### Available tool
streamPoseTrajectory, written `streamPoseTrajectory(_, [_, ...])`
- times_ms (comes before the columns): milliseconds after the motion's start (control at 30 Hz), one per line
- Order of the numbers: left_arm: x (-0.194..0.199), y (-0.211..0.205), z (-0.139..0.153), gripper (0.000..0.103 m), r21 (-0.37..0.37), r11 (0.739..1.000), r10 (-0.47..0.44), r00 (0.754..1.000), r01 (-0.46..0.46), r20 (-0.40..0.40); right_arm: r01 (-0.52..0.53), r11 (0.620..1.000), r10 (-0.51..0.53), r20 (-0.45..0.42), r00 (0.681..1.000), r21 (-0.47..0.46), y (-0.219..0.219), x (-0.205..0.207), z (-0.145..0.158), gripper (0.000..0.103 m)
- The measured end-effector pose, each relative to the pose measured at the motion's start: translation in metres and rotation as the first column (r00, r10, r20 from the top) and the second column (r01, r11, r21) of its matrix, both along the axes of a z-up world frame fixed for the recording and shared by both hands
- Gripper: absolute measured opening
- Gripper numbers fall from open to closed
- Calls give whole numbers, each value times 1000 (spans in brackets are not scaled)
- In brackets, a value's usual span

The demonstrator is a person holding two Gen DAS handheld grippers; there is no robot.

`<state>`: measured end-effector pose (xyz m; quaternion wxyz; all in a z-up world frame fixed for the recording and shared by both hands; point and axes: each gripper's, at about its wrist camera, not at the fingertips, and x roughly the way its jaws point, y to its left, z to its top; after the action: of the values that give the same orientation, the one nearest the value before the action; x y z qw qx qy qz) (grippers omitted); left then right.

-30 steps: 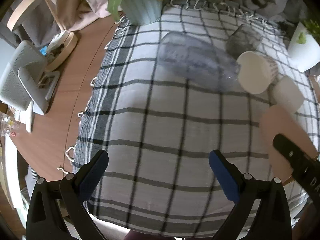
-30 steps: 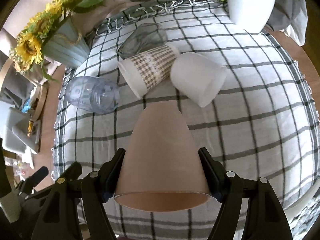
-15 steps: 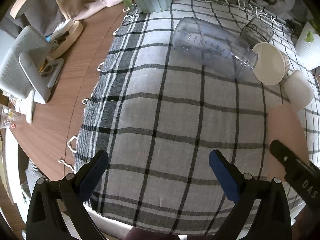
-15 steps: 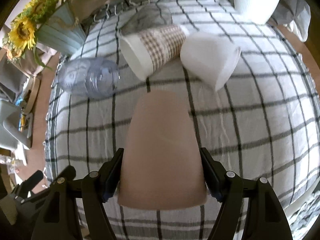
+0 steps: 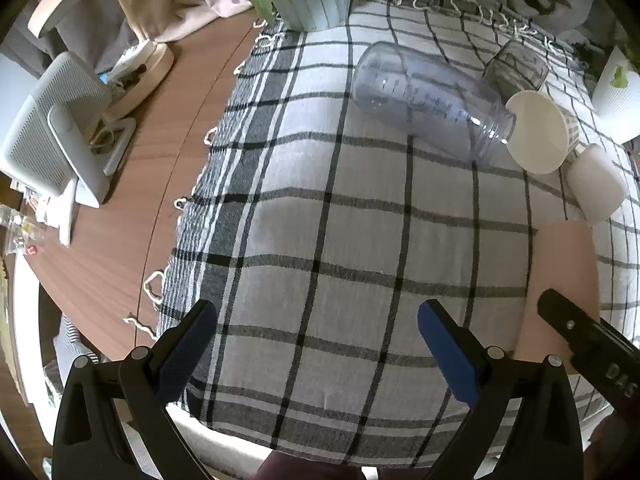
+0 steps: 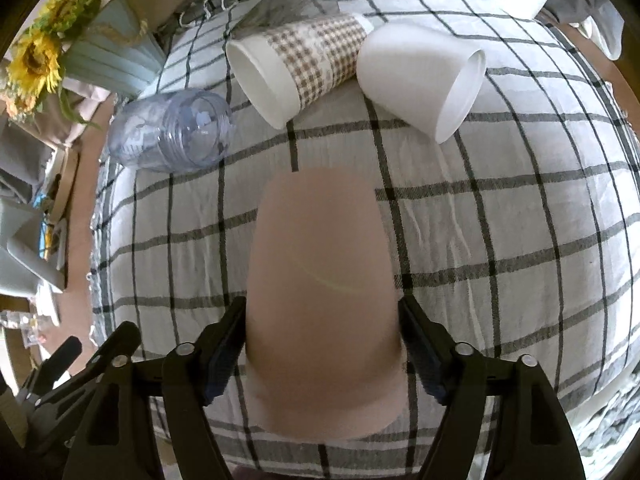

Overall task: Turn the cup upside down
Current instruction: 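Lift the pink cup with the right gripper and rotate it, then lower the pink cup rim-down onto the cloth with the right gripper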

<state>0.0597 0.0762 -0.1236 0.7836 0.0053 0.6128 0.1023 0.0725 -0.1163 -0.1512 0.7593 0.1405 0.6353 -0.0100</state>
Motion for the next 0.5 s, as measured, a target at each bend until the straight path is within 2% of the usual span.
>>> streamPoseTrajectory(233, [-6,-16,21,103,-21,998,-64,998,64,25,23,1000,-23,107,994,-1,-12,-17,48,80])
streamPoseTrajectory(433, [-3,-51,34,102,-103,983,-148,988,151,33,69,997,-67,121,990,-15,-33,-29,76,80])
streamPoseTrajectory(500, [-2,-65,37,103,-101,978,-181,983,185,44,90,996,-88,119,989,-13,-46,-35,79,80])
